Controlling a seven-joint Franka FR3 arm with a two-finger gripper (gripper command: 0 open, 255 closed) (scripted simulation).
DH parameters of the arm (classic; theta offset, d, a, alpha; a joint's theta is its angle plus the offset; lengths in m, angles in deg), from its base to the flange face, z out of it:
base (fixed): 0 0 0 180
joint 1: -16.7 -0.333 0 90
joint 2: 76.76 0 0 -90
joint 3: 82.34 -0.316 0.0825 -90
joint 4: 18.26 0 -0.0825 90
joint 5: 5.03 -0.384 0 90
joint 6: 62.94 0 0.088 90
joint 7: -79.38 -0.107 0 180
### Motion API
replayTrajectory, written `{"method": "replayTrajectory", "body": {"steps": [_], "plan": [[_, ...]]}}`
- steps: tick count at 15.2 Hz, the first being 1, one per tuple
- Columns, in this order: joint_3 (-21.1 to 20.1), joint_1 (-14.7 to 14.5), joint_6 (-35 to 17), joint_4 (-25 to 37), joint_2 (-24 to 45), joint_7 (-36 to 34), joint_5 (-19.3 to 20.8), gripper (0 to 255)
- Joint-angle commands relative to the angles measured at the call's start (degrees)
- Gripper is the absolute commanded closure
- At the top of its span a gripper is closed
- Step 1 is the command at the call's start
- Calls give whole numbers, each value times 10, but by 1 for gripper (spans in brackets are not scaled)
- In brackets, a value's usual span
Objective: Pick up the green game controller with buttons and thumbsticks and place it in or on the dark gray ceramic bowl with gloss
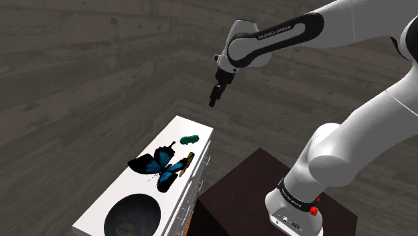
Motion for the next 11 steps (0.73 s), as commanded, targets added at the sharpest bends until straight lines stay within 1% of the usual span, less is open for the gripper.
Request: {"method": "replayTrajectory", "body": {"steps": [1, 7, 11], "plan": [[4, -9, -30, 3, 42, 34, -3, 0], [11, -23, -106, 33, 174, 138, -21, 0], [4, -24, -148, 65, 265, 203, -33, 0]]}}
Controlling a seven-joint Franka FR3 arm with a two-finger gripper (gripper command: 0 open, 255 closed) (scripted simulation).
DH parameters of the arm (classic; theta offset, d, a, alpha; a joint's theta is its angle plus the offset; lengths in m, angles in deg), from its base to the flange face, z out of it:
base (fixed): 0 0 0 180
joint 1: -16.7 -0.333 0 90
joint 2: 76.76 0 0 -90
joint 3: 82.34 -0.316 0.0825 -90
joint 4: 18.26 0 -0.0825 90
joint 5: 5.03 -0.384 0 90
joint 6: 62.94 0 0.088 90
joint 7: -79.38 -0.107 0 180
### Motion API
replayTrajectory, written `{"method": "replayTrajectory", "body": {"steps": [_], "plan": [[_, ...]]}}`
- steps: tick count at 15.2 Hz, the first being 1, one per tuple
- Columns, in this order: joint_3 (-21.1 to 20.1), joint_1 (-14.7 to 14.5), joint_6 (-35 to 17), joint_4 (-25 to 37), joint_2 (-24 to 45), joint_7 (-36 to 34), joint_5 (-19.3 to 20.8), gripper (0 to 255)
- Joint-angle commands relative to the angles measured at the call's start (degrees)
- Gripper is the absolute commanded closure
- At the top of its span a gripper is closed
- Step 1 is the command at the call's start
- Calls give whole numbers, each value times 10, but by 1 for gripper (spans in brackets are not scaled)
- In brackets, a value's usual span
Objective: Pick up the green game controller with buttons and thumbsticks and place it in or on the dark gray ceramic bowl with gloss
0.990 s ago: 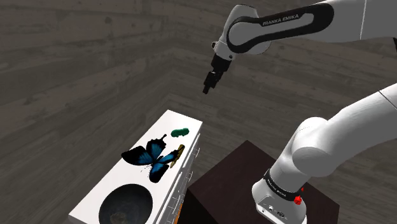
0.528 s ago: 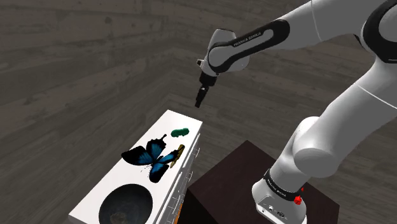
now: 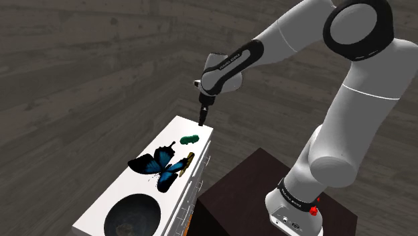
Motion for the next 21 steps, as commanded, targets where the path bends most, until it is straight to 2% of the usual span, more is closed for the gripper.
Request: {"method": "replayTrajectory", "body": {"steps": [1, 8, 16, 21], "plan": [[-6, -1, -23, 17, 48, 31, -5, 0], [-31, 9, -77, 96, 205, 117, 3, 0], [-40, 17, -121, 108, 260, 124, -6, 0], [-40, 17, -121, 108, 260, 124, -6, 0]]}}
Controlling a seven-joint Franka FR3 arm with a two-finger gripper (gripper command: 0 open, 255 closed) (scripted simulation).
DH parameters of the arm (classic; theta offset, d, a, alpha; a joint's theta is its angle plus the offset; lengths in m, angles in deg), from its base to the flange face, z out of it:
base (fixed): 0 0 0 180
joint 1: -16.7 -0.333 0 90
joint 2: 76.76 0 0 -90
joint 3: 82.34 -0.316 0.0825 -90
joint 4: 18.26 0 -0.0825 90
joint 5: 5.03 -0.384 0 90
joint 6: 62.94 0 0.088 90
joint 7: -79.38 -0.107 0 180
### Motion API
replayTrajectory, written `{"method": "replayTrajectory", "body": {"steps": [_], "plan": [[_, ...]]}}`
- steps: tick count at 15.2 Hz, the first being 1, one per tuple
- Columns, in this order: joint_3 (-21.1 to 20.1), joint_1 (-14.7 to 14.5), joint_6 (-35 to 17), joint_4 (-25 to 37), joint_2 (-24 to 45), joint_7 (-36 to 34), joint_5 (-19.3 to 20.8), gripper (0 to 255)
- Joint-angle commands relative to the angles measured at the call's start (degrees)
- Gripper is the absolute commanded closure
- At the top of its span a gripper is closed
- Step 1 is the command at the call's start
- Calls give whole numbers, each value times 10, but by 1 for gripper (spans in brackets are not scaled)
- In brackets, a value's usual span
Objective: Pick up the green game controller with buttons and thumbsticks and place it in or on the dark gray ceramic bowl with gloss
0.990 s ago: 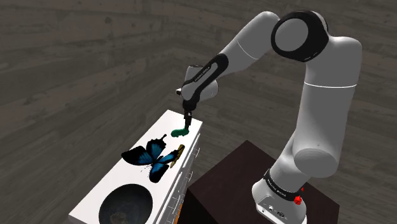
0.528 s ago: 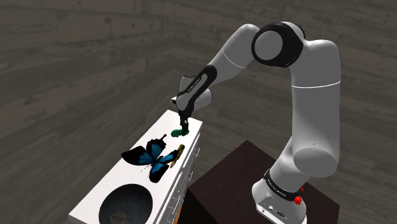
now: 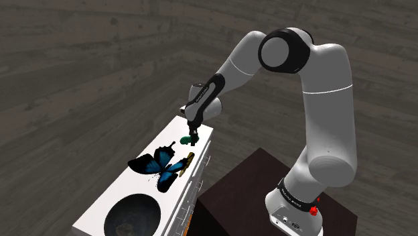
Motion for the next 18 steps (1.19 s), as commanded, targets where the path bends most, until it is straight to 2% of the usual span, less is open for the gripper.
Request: {"method": "replayTrajectory", "body": {"steps": [1, 3, 4, 13, 18], "plan": [[0, 0, 0, 0, 0, 0, 0, 0], [0, 0, 0, 0, 0, 0, 0, 0], [0, 0, 0, 0, 0, 0, 0, 255], [0, 0, 0, 0, 0, 0, 0, 255], [6, -5, 27, -10, -37, -4, 6, 255]]}}
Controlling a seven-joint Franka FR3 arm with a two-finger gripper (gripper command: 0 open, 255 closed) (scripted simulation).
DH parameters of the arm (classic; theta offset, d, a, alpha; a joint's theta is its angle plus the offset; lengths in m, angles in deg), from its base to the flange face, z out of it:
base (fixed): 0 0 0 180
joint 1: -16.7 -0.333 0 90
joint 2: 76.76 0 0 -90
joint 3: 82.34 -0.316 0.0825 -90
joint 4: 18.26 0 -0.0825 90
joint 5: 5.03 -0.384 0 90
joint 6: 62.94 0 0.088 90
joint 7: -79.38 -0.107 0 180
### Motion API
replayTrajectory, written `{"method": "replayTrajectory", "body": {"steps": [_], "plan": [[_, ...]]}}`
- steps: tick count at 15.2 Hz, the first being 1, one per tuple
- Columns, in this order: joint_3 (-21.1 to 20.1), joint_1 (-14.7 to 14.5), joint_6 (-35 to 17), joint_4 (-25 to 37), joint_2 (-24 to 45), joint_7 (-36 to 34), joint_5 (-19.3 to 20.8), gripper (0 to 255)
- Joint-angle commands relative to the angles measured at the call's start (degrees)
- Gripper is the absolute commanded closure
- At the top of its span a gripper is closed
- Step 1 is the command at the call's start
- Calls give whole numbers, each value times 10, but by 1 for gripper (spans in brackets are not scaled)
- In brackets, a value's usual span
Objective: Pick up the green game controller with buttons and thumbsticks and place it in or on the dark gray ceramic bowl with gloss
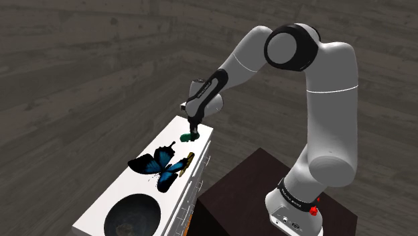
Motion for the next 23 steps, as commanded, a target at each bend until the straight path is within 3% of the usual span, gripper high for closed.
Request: {"method": "replayTrajectory", "body": {"steps": [1, 18, 23], "plan": [[2, -2, 10, -4, -14, -2, 2, 255], [19, -14, 115, -13, -129, -18, 27, 255], [0, -62, 98, -61, -159, -91, 37, 255]]}}
